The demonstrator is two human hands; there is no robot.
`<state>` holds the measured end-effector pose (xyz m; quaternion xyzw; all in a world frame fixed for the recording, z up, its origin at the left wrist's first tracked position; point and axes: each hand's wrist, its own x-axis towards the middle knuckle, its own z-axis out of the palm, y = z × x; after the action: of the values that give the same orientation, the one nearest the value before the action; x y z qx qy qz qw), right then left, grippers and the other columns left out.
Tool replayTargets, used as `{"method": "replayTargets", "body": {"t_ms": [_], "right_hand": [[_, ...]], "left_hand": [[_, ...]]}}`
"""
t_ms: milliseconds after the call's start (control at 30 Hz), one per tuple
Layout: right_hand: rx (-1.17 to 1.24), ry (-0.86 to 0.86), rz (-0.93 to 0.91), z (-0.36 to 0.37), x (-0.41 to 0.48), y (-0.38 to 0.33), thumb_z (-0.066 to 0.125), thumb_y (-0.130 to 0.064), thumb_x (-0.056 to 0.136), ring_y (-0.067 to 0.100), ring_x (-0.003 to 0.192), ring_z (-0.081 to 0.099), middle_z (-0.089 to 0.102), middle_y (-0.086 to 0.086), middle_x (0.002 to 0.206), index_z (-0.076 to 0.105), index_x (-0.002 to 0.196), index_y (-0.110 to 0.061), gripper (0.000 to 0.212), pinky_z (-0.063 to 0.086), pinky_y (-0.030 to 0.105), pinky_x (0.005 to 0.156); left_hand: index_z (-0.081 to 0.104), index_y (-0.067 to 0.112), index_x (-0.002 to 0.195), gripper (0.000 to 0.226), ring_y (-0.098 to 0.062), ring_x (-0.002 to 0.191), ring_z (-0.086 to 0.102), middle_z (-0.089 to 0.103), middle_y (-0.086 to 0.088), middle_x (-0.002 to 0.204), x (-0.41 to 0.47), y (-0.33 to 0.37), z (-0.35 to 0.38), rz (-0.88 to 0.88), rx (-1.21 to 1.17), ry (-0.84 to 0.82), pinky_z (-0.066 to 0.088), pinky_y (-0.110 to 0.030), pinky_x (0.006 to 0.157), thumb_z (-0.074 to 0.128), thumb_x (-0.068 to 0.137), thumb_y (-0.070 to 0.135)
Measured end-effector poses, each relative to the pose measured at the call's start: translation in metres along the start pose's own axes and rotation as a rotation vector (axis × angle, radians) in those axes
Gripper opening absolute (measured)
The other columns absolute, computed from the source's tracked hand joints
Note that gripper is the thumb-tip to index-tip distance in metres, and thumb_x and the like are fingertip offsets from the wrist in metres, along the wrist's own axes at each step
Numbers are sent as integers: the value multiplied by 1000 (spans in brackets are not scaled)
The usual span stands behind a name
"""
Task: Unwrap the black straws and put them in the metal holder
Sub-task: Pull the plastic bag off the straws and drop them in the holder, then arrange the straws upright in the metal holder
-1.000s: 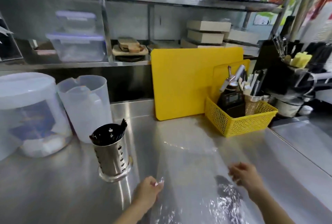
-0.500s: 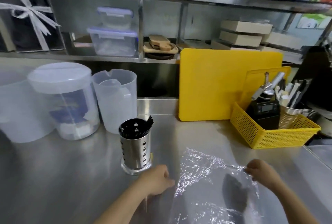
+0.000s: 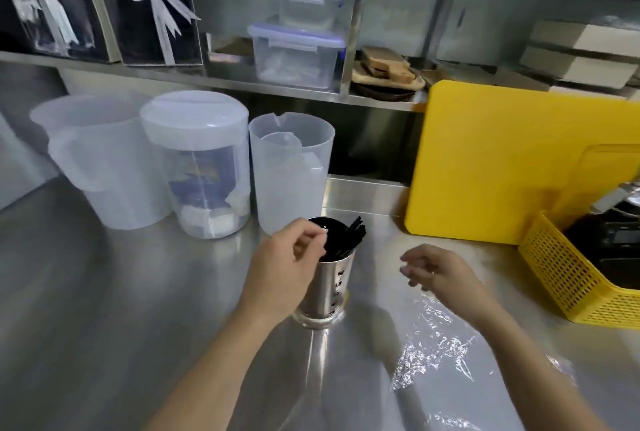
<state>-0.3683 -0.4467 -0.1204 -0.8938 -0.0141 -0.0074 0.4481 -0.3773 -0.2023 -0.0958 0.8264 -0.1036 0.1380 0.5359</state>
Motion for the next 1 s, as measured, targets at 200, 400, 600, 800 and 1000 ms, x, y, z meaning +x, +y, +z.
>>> {"method": "replayTargets", "body": {"t_ms": [200,400,600,800,1000], "right_hand": [[216,-30,59,15,34,-19,70,-7,77,16,65,59,64,11,87,60,99,-13,24,46,21,51],[103,-168,-6,35,55,-26,81,-17,65,13,72,49,57,2,102,52,119,-20,61,44,15,57],[271,-237,-18,39,73,-33,76,-7,69,2,56,51,62,3,83,63,103,-13,37,39,14,50],[378,-217,-13,46,92,-37,74,-6,71,24,55,49,61,12,73,67,79,-14,13,40,23,44],[363,-152,-38,48,98,-46,69,-9,78,9,45,46,59,-1,57,66,76,-9,4,35,17,41]], "left_hand": [[58,37,78,12,-1,82,60,66,14,82,37,-22,-6,30,47,-76,43,-16,76,65,80,27],[45,34,121,74,-8,113,41,51,17,119,54,-33,3,85,354,-435,30,-32,103,70,56,60],[41,34,125,64,-1,103,33,48,19,119,74,-41,13,118,347,-444,22,-20,94,70,70,47],[46,46,115,56,-11,117,52,58,17,110,98,-53,22,-103,49,-547,40,-35,103,75,66,43],[60,43,89,30,-14,102,58,63,10,99,108,-58,27,-136,-87,-367,47,-29,89,77,67,32]]}}
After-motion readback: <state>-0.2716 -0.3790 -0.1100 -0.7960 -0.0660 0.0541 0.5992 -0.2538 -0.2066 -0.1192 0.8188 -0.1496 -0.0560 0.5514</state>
